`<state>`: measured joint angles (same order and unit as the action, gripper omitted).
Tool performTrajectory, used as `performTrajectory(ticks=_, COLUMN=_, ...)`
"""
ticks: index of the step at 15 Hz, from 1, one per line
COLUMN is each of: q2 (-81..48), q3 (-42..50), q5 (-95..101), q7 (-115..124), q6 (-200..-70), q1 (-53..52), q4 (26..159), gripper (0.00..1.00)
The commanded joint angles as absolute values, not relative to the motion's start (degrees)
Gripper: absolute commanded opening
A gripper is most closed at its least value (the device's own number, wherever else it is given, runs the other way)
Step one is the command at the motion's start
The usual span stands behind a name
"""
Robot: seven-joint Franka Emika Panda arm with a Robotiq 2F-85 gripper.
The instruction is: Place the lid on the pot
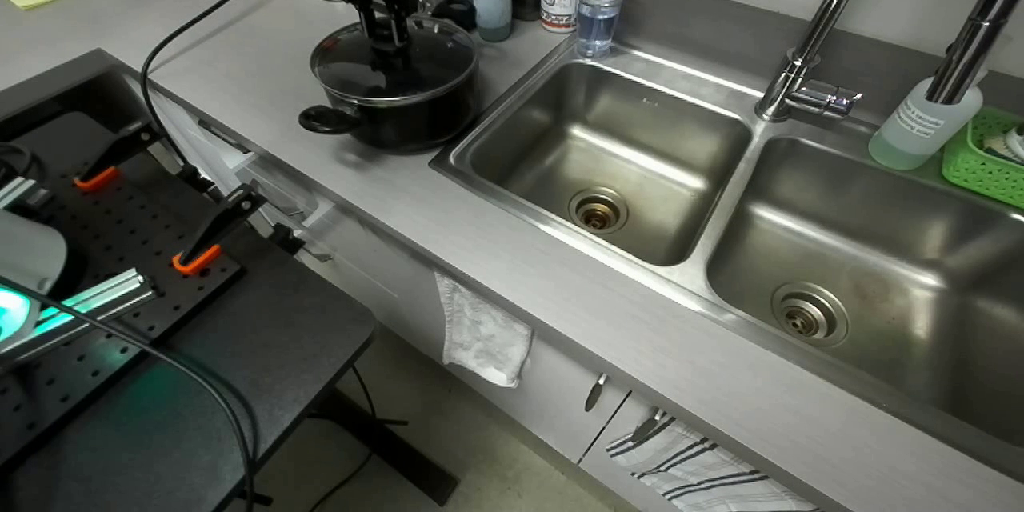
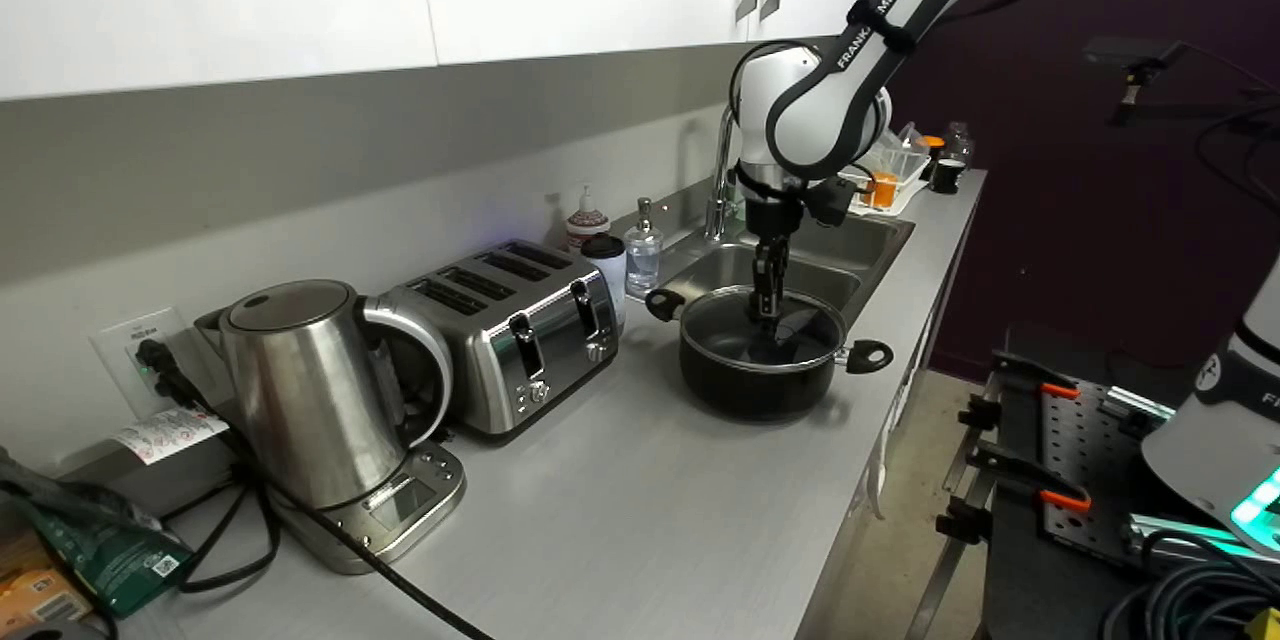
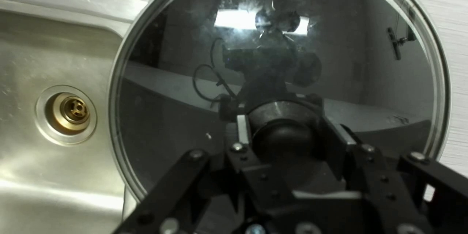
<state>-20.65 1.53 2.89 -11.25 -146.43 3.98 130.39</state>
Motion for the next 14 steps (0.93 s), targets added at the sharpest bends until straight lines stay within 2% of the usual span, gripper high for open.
performTrajectory(ticks=1, q2=-18.41, q3=1.69, q5=4.34, q7=-10.75, q6=-148.08, q1=3.58, q4=132.87, gripper=0.24)
performTrajectory(ticks=14, q2=-16.30, q3=1.66, q5=4.42, q7=-10.84, q6=-149.86, q1=3.45, q4=135.66, gripper=0.24)
